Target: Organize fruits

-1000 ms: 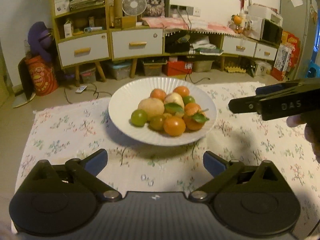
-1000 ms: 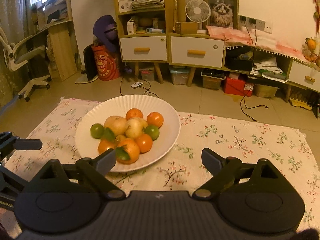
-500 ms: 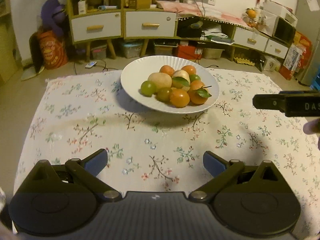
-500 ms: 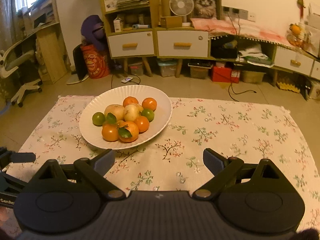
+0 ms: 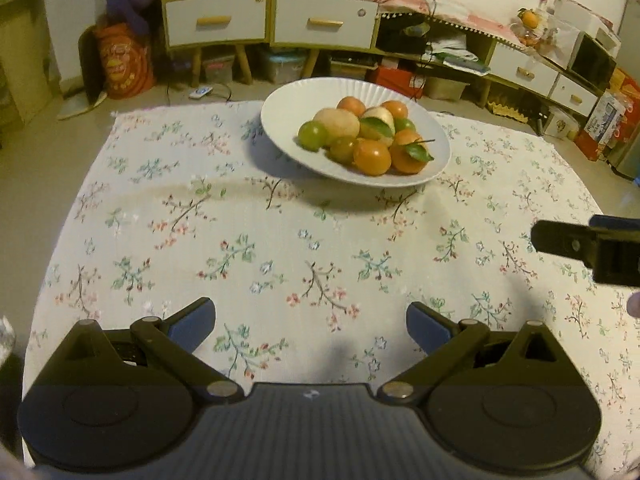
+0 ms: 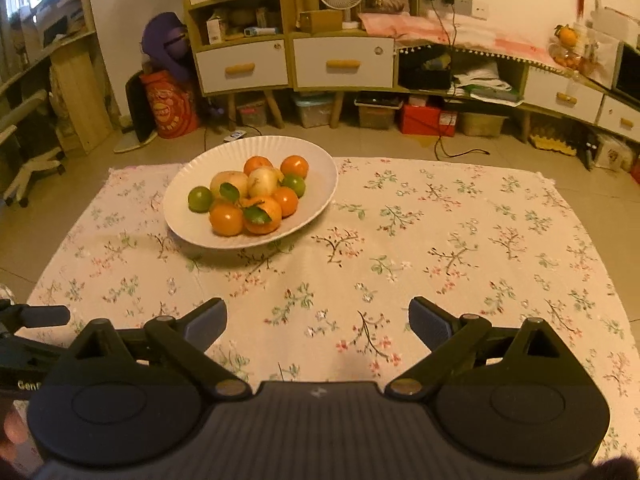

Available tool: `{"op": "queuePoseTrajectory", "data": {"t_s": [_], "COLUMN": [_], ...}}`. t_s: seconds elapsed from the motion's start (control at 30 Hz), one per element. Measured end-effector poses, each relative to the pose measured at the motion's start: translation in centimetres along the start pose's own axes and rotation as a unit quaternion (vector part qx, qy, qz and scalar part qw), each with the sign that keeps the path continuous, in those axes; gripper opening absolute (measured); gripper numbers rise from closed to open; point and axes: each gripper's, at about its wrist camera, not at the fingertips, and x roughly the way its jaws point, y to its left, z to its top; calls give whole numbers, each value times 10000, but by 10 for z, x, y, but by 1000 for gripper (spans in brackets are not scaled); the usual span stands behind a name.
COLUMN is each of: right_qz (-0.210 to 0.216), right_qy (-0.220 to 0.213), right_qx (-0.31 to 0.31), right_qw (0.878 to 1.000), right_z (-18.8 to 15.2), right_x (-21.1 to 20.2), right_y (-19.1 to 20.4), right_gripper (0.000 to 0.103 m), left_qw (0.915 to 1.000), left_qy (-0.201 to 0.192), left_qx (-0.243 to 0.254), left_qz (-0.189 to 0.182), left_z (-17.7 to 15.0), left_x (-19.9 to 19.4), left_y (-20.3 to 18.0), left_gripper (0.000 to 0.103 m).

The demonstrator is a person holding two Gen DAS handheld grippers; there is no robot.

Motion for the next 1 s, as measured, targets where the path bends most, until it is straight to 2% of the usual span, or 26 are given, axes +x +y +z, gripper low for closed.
{"op": "queuePoseTrajectory", "data": {"t_s": [0.3, 0.57, 1.0], "right_qz": [-178, -252, -269], "right_qy": [83, 223, 420], "right_qx": [-254, -322, -374], "right_qw": [9995, 9989, 9981], "right_z": [-10, -14, -20], "right_x": [3, 7, 13], "right_y": [15, 18, 20], "right_gripper": [100, 101, 102], "left_qw": [9993, 9969, 9957], "left_qy": [198, 87, -3], "left_qx": [-179, -156, -94], "left_qz": [269, 762, 926], "left_z": [-2, 0, -1], "left_x": [-2, -2, -3], "left_y": [-3, -6, -7], "left_gripper": [95, 95, 95]}}
